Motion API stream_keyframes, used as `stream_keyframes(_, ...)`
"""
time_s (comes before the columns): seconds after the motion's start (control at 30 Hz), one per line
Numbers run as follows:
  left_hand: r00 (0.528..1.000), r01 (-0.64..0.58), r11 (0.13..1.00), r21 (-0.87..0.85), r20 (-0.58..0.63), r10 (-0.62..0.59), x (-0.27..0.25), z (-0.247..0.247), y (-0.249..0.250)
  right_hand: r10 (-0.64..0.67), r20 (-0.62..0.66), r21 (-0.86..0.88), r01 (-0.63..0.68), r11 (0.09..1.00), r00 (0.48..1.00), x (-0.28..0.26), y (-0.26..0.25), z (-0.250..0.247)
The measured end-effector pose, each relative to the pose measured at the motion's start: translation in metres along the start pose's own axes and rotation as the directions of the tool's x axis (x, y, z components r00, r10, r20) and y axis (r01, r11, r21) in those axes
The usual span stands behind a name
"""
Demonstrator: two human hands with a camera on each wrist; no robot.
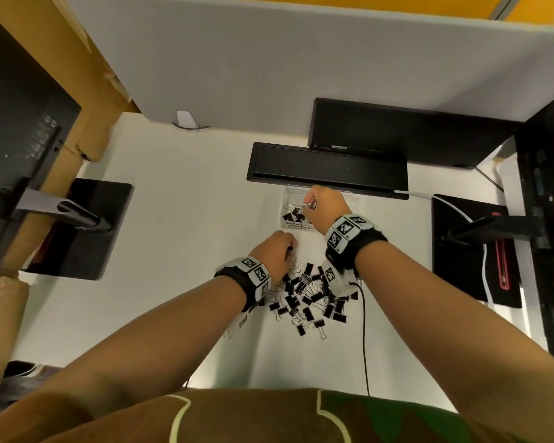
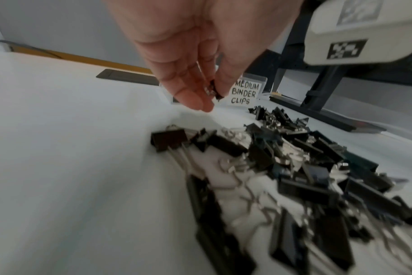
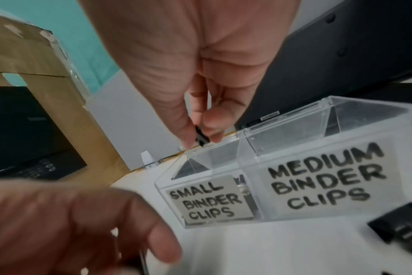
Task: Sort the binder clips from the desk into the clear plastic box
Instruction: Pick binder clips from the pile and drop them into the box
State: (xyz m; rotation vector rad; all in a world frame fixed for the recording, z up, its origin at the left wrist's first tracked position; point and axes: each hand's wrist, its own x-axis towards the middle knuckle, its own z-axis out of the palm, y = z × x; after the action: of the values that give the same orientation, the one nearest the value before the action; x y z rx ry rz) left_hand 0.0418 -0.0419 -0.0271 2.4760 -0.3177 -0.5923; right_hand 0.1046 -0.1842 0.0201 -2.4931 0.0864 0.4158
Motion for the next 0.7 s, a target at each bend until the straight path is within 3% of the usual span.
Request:
stream_keyframes(0.27,0.973,-0.052,0.991,-0.125,-0.229,0.022,0.030,-0.038,0.018,-0.004,-0.120,0.248,0.034,0.968,0.993,-0.030,0.019,0.008)
stream_keyframes(0.33,0.969,-0.048,0.992,-0.120,-0.246,0.017,0.043,-0.042,0.020,0.040,-0.081,0.282,-0.015,0.959,0.996,-0.045,0.026,0.012)
stream_keyframes(0.5,0.970,0.010,0.989,-0.145,-0.238,-0.045,0.059,-0.050,0.027,-0.029,0.231,0.036,0.021,0.999,0.973,-0.084,0.046,0.040)
stream_keyframes(0.6,0.972,0.000,0.991,-0.133,-0.235,-0.032,0.054,-0.047,0.028,-0.106,0.299,-0.068,0.132,0.989,0.948,-0.094,0.055,0.060)
stream_keyframes(0.7,0.978,-0.032,0.994,-0.105,-0.210,0.009,0.039,-0.041,0.025,-0.099,0.321,-0.131,0.147,0.980,0.942,-0.091,0.060,0.070)
